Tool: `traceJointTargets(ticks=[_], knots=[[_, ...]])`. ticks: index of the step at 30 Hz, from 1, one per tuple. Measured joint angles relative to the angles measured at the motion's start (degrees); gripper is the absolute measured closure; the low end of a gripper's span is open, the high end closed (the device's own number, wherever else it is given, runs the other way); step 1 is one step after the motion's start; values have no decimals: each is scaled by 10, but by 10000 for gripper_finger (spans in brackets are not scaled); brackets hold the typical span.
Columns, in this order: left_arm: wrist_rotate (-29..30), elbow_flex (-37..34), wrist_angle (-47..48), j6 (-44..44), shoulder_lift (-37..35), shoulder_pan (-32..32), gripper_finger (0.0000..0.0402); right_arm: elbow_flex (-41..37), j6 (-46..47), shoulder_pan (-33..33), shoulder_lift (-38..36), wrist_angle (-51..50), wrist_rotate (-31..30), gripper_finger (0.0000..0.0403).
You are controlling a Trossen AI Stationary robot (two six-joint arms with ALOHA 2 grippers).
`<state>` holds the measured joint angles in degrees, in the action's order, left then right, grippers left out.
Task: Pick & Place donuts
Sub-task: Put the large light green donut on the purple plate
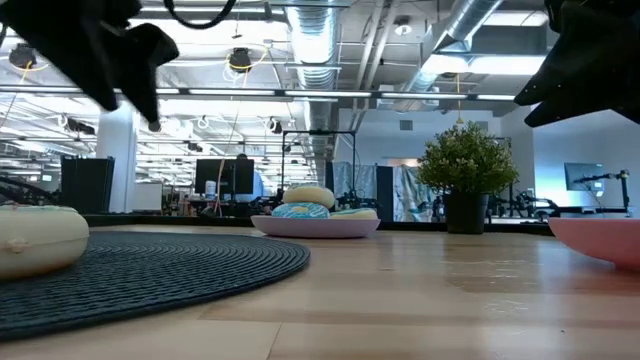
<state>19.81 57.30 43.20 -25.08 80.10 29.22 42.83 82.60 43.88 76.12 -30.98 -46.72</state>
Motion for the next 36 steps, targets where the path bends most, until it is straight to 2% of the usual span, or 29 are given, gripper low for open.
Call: traceJointTargets(ticks=[4,9,15,19,29,36], knots=[[-35,27,26,-30,52,16,139,0,-5,0,0,2,0,274],[-75,28,24,-41,92,19,145,0,-5,0,0,2,0,275],[-92,28,22,-47,125,19,146,0,-5,0,0,2,0,274],[-117,28,-15,-57,130,19,146,0,-5,0,0,2,1,274],[-120,25,-70,-80,139,41,146,0,-6,0,0,7,2,274],[-121,25,-89,-97,175,60,146,0,-7,0,0,11,2,274]])
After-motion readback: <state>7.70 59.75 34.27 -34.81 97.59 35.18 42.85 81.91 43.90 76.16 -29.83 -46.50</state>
